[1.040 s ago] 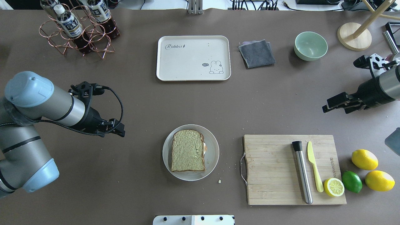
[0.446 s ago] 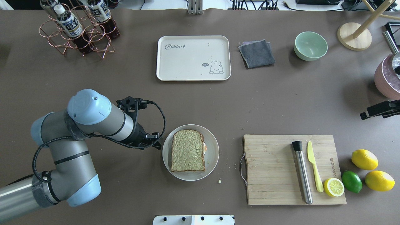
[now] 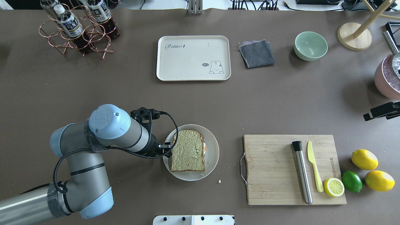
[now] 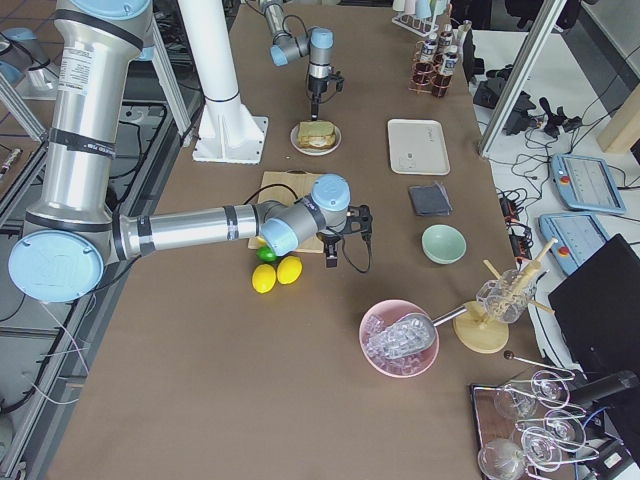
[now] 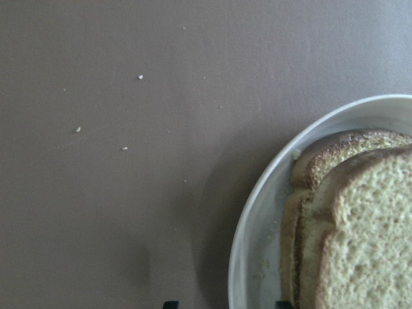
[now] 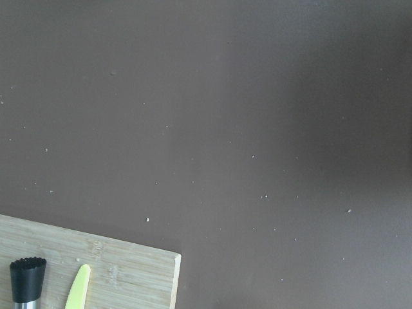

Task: Make sandwich and place on tray
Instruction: 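Lower the left gripper to the plate rim and grasp the plate, then lift the plate with the left gripper and carry it onto the white tray, then release the plate on the tray and raise the left gripper away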

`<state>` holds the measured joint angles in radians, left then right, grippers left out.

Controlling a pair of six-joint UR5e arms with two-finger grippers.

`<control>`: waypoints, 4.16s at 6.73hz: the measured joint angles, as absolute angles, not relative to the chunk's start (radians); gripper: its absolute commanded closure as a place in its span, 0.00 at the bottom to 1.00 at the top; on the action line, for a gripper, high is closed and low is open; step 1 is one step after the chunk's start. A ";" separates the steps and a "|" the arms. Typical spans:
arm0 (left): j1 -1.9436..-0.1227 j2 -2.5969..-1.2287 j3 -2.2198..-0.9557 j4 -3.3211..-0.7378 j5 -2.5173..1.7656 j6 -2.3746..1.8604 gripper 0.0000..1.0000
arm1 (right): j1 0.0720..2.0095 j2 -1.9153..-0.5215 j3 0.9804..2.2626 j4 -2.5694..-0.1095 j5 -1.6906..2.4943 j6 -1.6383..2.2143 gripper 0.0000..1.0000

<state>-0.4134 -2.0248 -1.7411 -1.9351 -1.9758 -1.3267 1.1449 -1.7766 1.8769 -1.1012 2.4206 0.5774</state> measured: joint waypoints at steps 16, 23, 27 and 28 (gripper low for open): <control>-0.761 -2.327 -1.313 -2.083 -2.150 -1.360 1.00 | 1.218 -1.833 1.887 -1.088 2.454 0.436 0.00; -0.819 -2.593 -0.745 -2.347 -2.163 -1.281 0.50 | 1.278 -1.837 1.887 -1.088 2.481 0.380 0.00; -0.848 -2.512 -0.870 -2.286 -2.167 -1.283 0.13 | 1.283 -1.849 1.887 -1.085 2.480 0.381 0.00; -0.862 -2.422 -1.054 -2.170 -2.189 -1.281 0.13 | 1.285 -1.852 1.885 -1.085 2.480 0.382 0.00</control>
<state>-0.8621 -2.4220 -1.0537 -2.1703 -2.1886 -1.2815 1.2849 -1.8524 1.8850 -1.0849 2.4801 0.3815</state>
